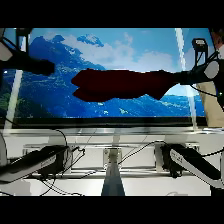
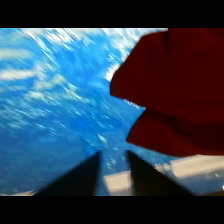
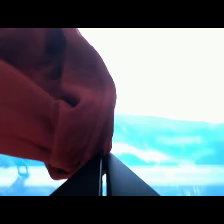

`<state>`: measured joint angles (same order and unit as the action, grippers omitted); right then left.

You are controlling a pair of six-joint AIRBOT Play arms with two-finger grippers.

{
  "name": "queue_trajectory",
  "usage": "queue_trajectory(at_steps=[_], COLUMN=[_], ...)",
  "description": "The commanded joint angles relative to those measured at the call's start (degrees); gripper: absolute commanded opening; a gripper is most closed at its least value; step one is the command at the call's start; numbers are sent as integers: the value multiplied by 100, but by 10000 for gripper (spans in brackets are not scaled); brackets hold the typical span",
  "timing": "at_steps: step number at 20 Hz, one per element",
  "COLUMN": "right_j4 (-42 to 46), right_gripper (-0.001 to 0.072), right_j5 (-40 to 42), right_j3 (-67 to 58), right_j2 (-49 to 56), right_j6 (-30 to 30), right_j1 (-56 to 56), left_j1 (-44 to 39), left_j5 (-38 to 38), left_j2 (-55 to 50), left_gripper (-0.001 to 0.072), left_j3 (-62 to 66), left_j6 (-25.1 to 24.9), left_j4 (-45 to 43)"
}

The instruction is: Fold the clothes and pants, and hang the long-sleeved shirts on hangers.

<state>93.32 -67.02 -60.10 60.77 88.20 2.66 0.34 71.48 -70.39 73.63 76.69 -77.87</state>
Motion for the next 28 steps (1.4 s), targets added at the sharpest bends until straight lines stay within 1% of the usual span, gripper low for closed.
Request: queue_trajectory(at_steps=[1,5,6,9,11,14,15,17,18,19,20,21,22,23,24,25,27,28], right_j4=[-90,-354,-374,-382,-479,-667,-726,-807,-809,-807,-807,-807,-807,-807,-807,-807,-807,-807], right_gripper=[9,9,8,9,9,8,9,9,9,9,9,9,9,9,9,9,9,9], right_j5=[-103,-79,-61,48,114,245,293,417,463,498,514,511,509,509,509,509,511,511], right_j3=[577,772,772,772,772,772,772,772,772,772,772,772,772,772,772,772,758,706], right_j2=[-111,-111,-111,-111,-111,-111,-111,-111,-111,-111,-111,-111,-111,-111,-111,-111,-114,-114], right_j6=[-245,-245,-245,-243,-243,-243,-243,-243,-243,-243,-240,-240,-243,-240,-243,-243,-245,-247], right_j1=[334,332,332,332,332,332,332,332,332,332,332,332,332,332,332,332,330,330], left_j1=[44,48,48,48,48,48,46,22,-2,-44,-74,-105,-125,-125,-122,-116,-61,-15], left_j5=[92,-407,-608,-1121,-1578,-2260,-2391,-2437,-2376,-2260,-2131,-1982,-1775,-1541,-1327,-1141,-778,-680], left_j2=[-879,-1878,-2065,-2474,-2621,-2682,-2680,-2682,-2682,-2680,-2680,-2680,-2680,-2677,-2671,-2660,-2608,-2542], left_gripper=[594,592,592,590,590,590,590,584,503,437,390,318,201,106,39,17,17,17], left_j3=[-321,-321,-321,-321,-321,-319,-319,-319,-321,-321,-319,-319,-319,-319,-317,-299,-129,17], left_j6=[92,72,-55,-717,-839,-859,-861,-1036,-1102,-1172,-1178,-1180,-1279,-1484,-1646,-1770,-2020,-2017], left_j4=[942,1268,1342,1945,2170,2179,2179,2179,2184,2192,2197,2194,2203,2199,2199,2199,2179,2179])
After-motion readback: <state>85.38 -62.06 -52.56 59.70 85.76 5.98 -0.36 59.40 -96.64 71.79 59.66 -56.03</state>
